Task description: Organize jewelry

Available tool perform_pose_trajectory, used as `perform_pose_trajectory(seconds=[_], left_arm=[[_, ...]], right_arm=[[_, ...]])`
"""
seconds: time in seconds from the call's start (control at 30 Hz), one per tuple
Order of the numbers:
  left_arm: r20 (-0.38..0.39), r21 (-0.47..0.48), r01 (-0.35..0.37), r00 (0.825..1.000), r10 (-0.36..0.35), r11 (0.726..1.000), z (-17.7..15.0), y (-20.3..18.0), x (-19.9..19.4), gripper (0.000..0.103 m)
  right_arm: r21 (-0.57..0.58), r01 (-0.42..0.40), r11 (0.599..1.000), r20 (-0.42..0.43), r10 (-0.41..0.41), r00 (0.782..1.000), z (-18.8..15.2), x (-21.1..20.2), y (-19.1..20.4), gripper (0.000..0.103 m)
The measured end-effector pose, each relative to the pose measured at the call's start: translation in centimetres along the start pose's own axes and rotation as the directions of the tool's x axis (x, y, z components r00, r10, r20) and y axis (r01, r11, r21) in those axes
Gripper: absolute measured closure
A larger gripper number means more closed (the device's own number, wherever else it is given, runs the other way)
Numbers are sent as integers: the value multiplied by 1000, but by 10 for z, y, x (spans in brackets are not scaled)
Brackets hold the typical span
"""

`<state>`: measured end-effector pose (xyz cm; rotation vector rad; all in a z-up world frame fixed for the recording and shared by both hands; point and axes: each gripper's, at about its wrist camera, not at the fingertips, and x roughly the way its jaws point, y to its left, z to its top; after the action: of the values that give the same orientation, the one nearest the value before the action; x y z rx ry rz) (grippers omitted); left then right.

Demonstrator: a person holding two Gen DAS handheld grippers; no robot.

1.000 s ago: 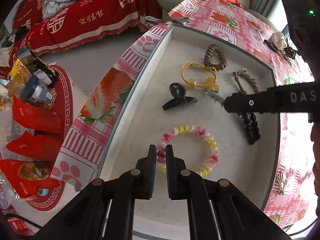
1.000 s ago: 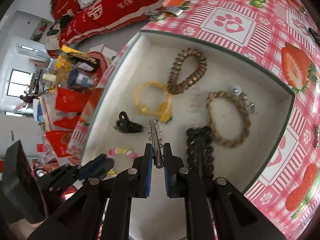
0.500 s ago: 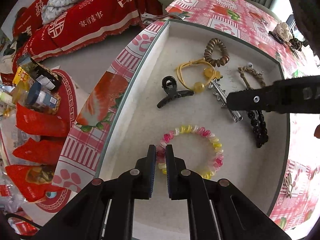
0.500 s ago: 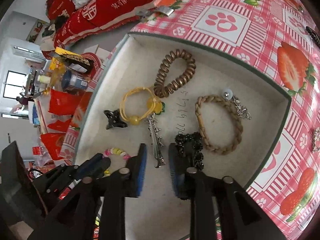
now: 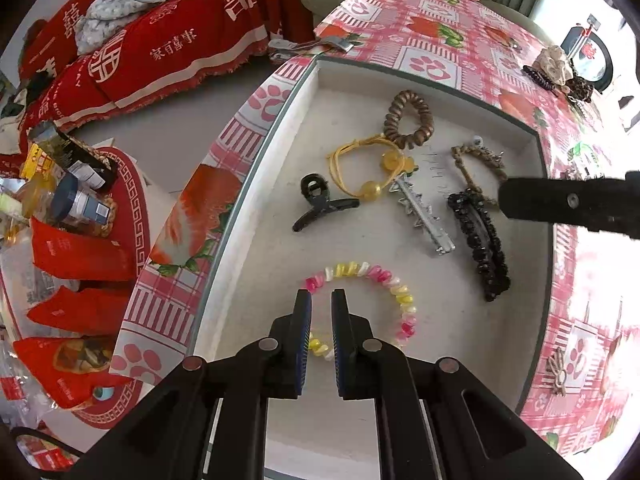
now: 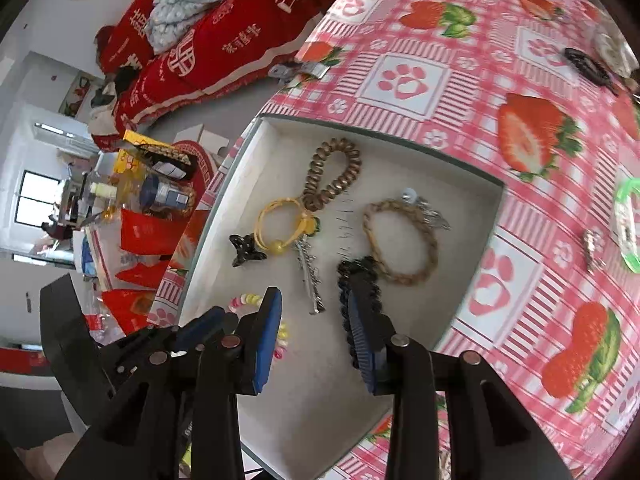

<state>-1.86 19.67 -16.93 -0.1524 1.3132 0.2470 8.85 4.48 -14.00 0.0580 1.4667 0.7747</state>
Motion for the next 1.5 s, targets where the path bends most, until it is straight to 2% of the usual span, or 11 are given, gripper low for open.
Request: perform_pose_trajectory(seconds=[0.1, 0.13, 0.17, 0.2, 0.27, 0.5, 0.63, 0.97, 1.13, 1.23, 1.5], left_arm=[[2, 12, 11, 1000, -11, 1000, 3, -7, -5, 86], [2, 15, 12, 1000, -12, 1000, 4, -9, -6, 74], [-1, 16, 17, 1000, -17, 1000, 5, -10, -7, 50], [4, 10, -1, 1000, 1, 1000, 5, -11, -9, 0], [54, 11, -43, 998, 42, 999, 5, -14, -20, 0], [24, 27, -37, 999, 36, 999, 6, -23, -29, 0], [15, 51, -32, 999, 31, 998, 4, -31, -31, 0], [6, 95, -12, 1000, 12, 995, 15, -58, -30, 0], [8, 171, 7, 1000, -8, 985, 17, -87, -36, 0], [8, 222, 31, 999, -33, 974, 15, -108, -41, 0], [-15, 306, 107, 994, -108, 946, 8, -161, -47, 0]], right_arm=[[17, 22, 1000, 20, -22, 1000, -8, -11, -8, 65], [24, 36, 999, 28, -37, 999, -12, -15, -11, 65], [27, 43, 999, 32, -43, 999, -14, -18, -14, 65], [33, 52, 998, 37, -53, 998, -18, -22, -17, 65], [44, 68, 997, 43, -70, 997, -24, -28, -22, 65], [90, 85, 992, 48, -90, 995, -44, -41, -38, 65], [129, 93, 987, 50, -100, 994, -54, -46, -50, 52], [249, 126, 960, 61, -145, 988, -82, -71, -95, 35], [328, 155, 932, 58, -184, 981, -101, -87, -127, 34], [378, 169, 910, 59, -206, 977, -111, -96, -148, 22], [451, 196, 871, 76, -256, 964, -115, -117, -187, 22]])
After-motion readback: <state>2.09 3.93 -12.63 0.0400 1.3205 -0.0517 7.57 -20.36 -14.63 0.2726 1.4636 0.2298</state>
